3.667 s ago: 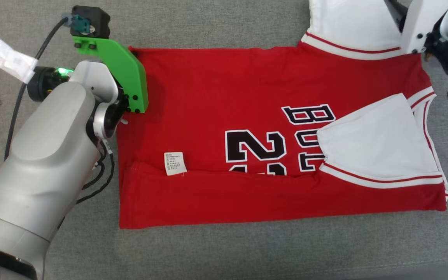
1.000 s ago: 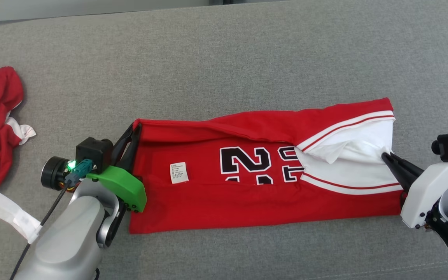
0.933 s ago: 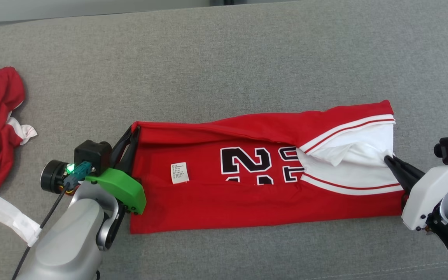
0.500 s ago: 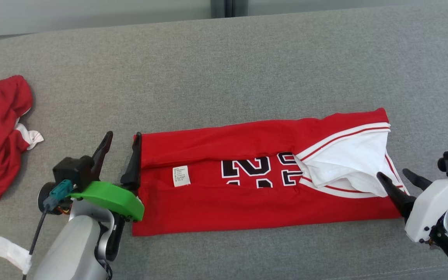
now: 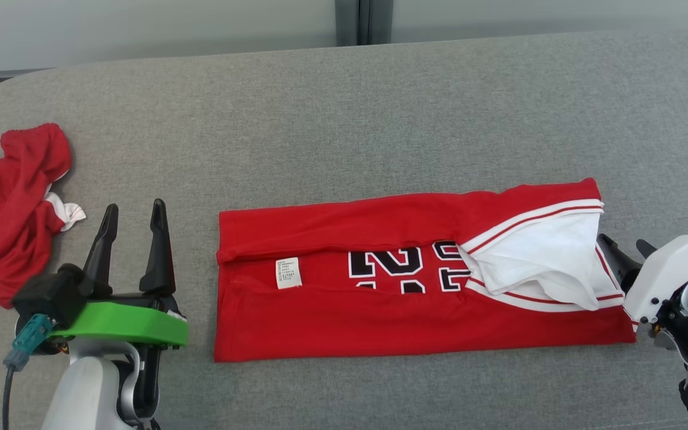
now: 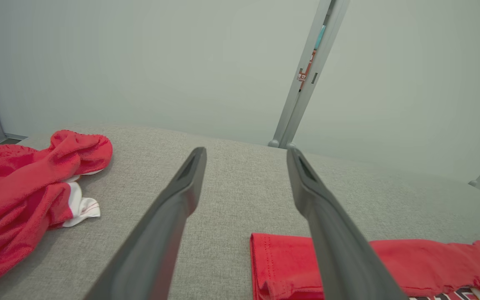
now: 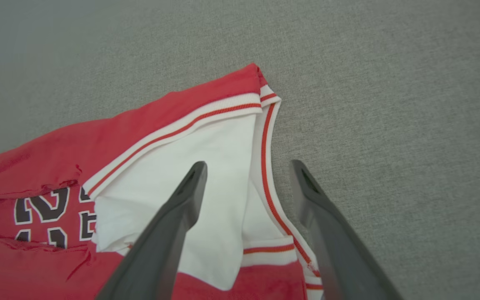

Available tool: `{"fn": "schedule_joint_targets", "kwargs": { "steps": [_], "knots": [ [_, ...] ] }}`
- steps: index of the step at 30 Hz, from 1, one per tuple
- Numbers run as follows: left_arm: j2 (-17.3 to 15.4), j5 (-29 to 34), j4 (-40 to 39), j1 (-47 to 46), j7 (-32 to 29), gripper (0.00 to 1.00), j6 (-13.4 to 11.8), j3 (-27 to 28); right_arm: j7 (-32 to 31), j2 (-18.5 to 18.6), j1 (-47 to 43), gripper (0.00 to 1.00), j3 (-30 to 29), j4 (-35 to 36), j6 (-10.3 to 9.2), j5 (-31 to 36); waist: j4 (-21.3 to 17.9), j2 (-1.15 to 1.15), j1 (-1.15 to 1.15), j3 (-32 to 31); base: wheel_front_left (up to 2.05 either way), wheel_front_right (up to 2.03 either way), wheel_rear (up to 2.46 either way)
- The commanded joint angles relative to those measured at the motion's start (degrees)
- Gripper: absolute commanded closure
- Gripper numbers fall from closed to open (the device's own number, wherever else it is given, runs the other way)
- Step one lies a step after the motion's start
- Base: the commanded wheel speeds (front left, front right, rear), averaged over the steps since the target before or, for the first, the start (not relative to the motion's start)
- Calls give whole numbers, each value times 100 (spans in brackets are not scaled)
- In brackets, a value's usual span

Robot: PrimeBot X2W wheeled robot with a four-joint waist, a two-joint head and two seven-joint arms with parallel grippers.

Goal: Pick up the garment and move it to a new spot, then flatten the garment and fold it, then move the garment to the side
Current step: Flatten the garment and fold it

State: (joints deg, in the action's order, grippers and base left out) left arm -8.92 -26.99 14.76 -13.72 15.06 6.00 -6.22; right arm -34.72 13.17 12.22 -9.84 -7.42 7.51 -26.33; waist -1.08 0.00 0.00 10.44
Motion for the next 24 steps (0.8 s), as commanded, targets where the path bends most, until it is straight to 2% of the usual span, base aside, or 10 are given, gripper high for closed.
{"fn": "schedule_joint_targets", "kwargs": {
  "steps": [1, 5, 9, 17, 18, 19, 20, 21, 24],
  "knots": [
    [27, 131, -59, 95, 14, 0, 35, 67, -7, -46, 107, 0, -37, -148, -5, 97, 54, 0, 0, 48, 0, 0, 0],
    [84, 415, -188, 111, 9, 0, 106, 292, 42, -171, 401, 0, -232, -790, -4, 360, 218, 0, 0, 207, 0, 0, 0],
    [122, 504, -210, 79, 8, 0, 126, 380, 100, -240, 557, 0, -326, -1128, -4, 442, 309, 0, 0, 324, 0, 0, 0],
    [168, 580, -180, -35, 8, 0, 146, 450, -226, -311, 765, 0, -45, -1710, -2, 403, 344, 0, 0, 433, 0, 0, 0],
    [166, 586, -169, -50, 8, 0, 147, 448, -235, -304, 790, 69, 10, -1750, -1, 394, 341, 0, 0, 442, 0, 0, 0],
    [167, 596, -157, -64, 9, 0, 148, 440, -180, -285, 826, 100, 12, -1765, -1, 409, 339, 0, 0, 448, 0, 0, 0],
    [178, 595, -149, -86, 9, 0, 149, 416, -150, -264, 859, 100, -39, -1786, -1, 424, 339, 0, 0, 447, 0, 0, 0],
    [160, 562, -127, -102, 8, 0, 151, 326, 136, -20, 1056, 100, -667, -1632, -12, 792, 306, 0, 0, 412, 0, 0, 0],
    [148, 534, -112, -44, 8, 0, 149, 288, 86, 55, 1055, 100, -1009, -1442, -9, 973, 268, 0, 0, 360, 0, 0, 0]
  ]
}}
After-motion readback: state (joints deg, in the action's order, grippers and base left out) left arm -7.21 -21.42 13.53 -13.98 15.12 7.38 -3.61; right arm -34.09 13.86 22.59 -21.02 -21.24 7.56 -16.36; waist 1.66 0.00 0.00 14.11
